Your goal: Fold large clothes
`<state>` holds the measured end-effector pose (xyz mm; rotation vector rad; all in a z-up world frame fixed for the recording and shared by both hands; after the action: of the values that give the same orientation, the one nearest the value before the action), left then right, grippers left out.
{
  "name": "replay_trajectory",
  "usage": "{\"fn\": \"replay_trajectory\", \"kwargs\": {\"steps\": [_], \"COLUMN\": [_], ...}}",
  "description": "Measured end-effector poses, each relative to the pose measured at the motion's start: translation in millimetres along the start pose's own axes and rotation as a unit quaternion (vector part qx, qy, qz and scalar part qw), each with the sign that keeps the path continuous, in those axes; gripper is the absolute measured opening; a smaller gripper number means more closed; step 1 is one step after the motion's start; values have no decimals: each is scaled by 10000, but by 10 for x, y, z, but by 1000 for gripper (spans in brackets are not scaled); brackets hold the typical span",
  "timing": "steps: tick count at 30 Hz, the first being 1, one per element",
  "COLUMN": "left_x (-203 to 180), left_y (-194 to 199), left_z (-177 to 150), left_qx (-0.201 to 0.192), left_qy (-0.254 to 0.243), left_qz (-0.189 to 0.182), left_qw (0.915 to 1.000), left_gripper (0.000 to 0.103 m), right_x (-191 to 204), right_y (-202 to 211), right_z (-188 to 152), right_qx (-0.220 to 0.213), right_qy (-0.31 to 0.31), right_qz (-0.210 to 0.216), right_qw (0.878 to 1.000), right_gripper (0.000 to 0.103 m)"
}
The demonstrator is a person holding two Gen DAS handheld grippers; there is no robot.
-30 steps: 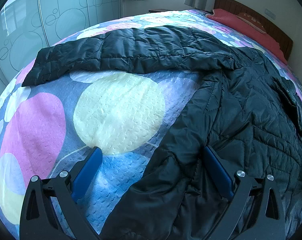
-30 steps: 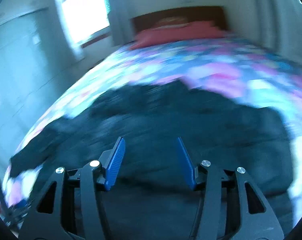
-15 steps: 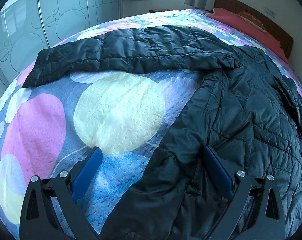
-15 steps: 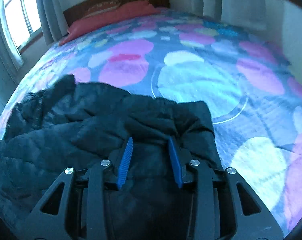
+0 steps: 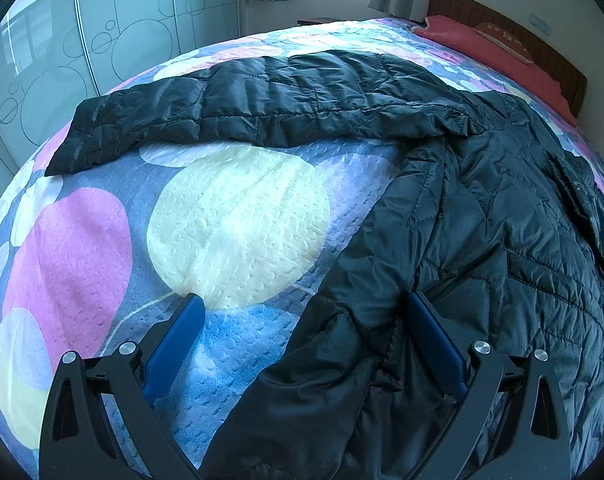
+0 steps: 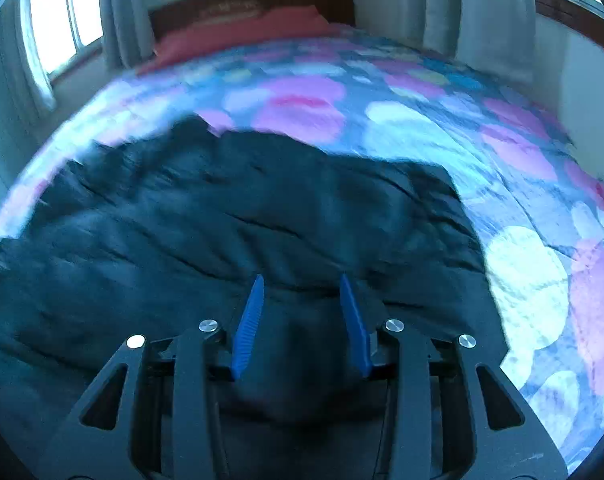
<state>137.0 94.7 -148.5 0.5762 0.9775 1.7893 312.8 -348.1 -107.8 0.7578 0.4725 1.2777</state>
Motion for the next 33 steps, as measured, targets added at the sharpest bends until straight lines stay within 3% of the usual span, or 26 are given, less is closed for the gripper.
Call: {"fn": "replay_trajectory", "kwargs": {"steps": [3, 7, 10, 16, 23, 25, 27, 33], "left_x": [0, -1, -3, -3, 0, -3, -5, -8], "left_y": [1, 4, 4, 3, 1, 3, 0, -1], "left_z": [-1, -3, -5, -4, -3, -5, -4, -5], "left_qx": [-1, -4, -4, -4, 0, -4, -5, -7], "left_qy": [7, 6, 0, 4, 8, 7, 11, 9], "left_qz": [-9, -5, 4, -1, -5, -2, -6, -3], "left_qw": [10000, 10000, 10000, 10000, 10000, 10000, 10000, 10000], "left_gripper": [99, 99, 99, 99, 99, 99, 99, 99], "right_x": [320, 554, 551, 584, 582, 547, 484, 243], "right_y": [80, -78, -324, -411, -328, -241, -139, 35], "right_z": [32, -15, -125, -184, -211, -207, -202, -244], "right_qx": [-122, 7, 265, 208, 156, 80, -12, -140], "right_qy": [220, 342, 297, 381, 373, 275, 182, 136], "right_qz": [253, 300, 229, 129, 170, 198, 186, -109], "right_qw": [9994, 9990, 9989, 9990, 9990, 9994, 9997, 9998], "right_gripper": [48, 48, 49, 51, 52, 60, 61, 61]}}
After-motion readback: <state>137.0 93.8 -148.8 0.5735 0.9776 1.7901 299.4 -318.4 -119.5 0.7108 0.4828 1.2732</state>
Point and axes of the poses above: each gripper's, at about its wrist camera, not at the fingertips, and y roughly against the way its jaws point, x to its left, z to its top, the point moved 2 cm from there along -y, roughly the way its jaws point, and after that the axes turned 1 degree about -y, right-handed, at the moved point
